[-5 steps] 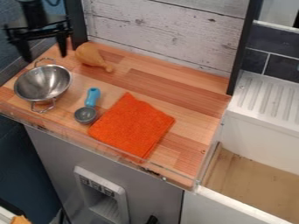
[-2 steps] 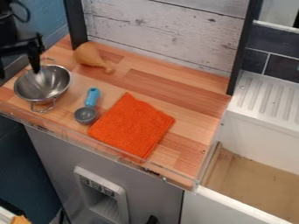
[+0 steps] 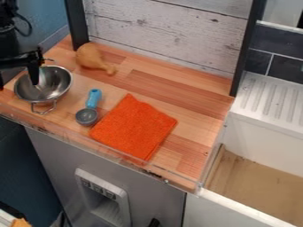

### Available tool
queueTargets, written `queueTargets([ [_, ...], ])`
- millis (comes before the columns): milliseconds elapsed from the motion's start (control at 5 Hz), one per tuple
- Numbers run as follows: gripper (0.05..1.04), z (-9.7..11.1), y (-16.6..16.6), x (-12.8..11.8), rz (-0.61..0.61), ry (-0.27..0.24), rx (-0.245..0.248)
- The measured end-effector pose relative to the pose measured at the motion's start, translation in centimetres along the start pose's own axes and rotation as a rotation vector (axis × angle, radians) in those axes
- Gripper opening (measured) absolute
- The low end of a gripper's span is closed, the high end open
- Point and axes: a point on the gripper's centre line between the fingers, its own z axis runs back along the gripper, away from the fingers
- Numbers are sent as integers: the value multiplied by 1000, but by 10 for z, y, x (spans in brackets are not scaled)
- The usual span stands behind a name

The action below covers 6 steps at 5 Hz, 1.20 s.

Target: Move the silver pot to the top right of the table

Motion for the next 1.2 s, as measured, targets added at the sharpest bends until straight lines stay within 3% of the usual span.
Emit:
queueTargets([
  [200,963,-2,-2,0,13,-3,8],
  [600,354,-8,-10,-6,15,1,12],
  [800,186,-7,-9,-5,22,-6,22],
  [1200,124,2,-13,-6,32,-23,-9],
])
